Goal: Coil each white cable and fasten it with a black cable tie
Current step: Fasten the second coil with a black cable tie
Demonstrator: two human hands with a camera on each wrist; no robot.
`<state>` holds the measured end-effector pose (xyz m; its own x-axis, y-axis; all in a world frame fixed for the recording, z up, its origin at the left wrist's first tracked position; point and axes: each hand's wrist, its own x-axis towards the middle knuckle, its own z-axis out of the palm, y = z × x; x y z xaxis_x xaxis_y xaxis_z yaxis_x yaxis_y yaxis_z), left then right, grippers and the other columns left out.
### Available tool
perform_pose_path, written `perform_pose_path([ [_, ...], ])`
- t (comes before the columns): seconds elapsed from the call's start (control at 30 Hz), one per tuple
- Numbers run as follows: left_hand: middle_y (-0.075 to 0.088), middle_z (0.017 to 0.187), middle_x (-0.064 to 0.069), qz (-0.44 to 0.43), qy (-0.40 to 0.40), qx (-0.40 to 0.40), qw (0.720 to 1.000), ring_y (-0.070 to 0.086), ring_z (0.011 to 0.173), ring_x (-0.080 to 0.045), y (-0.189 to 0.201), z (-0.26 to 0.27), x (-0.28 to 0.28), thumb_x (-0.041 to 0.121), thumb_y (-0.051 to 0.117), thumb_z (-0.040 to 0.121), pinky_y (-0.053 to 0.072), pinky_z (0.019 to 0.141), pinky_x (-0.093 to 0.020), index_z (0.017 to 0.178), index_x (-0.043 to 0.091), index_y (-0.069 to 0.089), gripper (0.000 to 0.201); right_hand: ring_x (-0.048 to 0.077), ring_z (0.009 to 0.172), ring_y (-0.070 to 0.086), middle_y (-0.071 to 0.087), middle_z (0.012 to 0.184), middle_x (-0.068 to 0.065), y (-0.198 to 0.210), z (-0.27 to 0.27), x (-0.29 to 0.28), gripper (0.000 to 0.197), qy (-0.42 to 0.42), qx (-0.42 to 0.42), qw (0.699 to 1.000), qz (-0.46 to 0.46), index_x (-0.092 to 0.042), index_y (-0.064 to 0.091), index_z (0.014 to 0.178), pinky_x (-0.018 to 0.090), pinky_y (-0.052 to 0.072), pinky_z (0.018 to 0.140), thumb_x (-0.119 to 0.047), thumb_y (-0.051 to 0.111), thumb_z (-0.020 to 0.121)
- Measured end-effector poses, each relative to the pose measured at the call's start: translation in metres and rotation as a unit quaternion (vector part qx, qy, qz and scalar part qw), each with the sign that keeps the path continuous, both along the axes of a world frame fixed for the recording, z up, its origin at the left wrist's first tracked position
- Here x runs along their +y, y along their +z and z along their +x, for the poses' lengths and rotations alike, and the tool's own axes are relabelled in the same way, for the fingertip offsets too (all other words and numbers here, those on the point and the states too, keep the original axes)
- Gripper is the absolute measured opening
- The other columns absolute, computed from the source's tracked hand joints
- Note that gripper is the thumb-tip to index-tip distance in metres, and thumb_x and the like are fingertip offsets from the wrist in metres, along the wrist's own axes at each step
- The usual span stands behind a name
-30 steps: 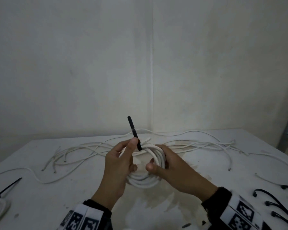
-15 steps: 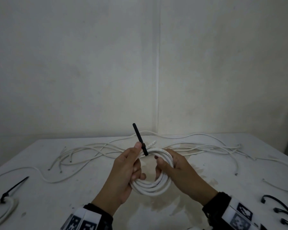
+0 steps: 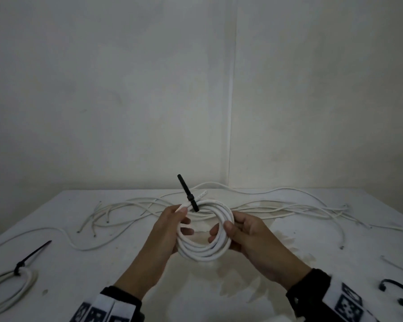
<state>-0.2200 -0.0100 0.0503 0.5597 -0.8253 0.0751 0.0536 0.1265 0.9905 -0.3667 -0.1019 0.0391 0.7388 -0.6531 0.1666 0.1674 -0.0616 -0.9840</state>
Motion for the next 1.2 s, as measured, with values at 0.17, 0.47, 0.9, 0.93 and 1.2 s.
perform_pose_path([
  [0.17, 0.069, 0.083, 0.003, 0.026, 0.001, -0.136, 0.990, 0.066, 0.067, -0.005, -0.013, 0.022, 0.022, 0.010, 0.058, 0.088, 0.056, 0.063, -0.018, 0.101, 0.029, 0.063, 0.023, 0.012, 0.080, 0.068, 0.067, 0.095, 0.009, -0.007, 0.013, 0.007, 0.017, -0.033, 0.064, 0.997, -0.028, -0.007, 0.058, 0.105, 0.021, 0.054, 0.074, -0.008, 0.044, 0.094],
  [0.47, 0.068, 0.061, 0.017, 0.039, 0.042, -0.186, 0.981, 0.062, 0.062, 0.003, -0.033, 0.056, 0.059, 0.006, 0.057, 0.089, 0.054, 0.061, -0.020, 0.100, 0.022, 0.067, 0.022, -0.002, 0.135, 0.022, 0.024, 0.148, -0.017, -0.016, 0.067, 0.046, 0.057, -0.014, 0.140, 0.985, -0.100, -0.034, 0.020, 0.142, 0.026, 0.017, 0.116, -0.033, 0.048, 0.092],
  [0.9, 0.066, 0.096, -0.018, 0.207, 0.153, -0.190, 0.947, 0.061, 0.081, -0.027, -0.056, 0.168, 0.138, 0.012, 0.054, 0.091, 0.051, 0.073, -0.039, 0.087, 0.022, 0.052, 0.011, 0.005, 0.140, 0.020, 0.019, 0.153, -0.014, -0.035, 0.118, 0.054, 0.084, 0.080, 0.289, 0.944, -0.135, -0.044, 0.012, 0.142, 0.028, 0.022, 0.108, -0.068, 0.044, 0.068],
  [0.93, 0.065, 0.093, -0.016, 0.219, 0.164, -0.194, 0.942, 0.060, 0.080, -0.025, -0.057, 0.176, 0.144, 0.011, 0.054, 0.091, 0.050, 0.073, -0.037, 0.087, 0.022, 0.052, 0.012, 0.006, 0.140, 0.021, 0.019, 0.153, -0.013, -0.037, 0.119, 0.052, 0.083, 0.078, 0.298, 0.942, -0.134, -0.042, 0.014, 0.143, 0.028, 0.022, 0.107, -0.067, 0.044, 0.069],
  [1.2, 0.063, 0.099, -0.012, 0.299, 0.212, -0.251, 0.896, 0.059, 0.094, -0.026, -0.063, 0.220, 0.168, 0.012, 0.055, 0.090, 0.040, 0.075, -0.028, 0.098, 0.014, 0.058, 0.009, 0.013, 0.139, 0.024, 0.023, 0.153, -0.005, -0.052, 0.125, 0.041, 0.061, 0.070, 0.373, 0.911, -0.158, -0.028, 0.026, 0.143, 0.030, 0.021, 0.110, -0.050, 0.045, 0.089],
])
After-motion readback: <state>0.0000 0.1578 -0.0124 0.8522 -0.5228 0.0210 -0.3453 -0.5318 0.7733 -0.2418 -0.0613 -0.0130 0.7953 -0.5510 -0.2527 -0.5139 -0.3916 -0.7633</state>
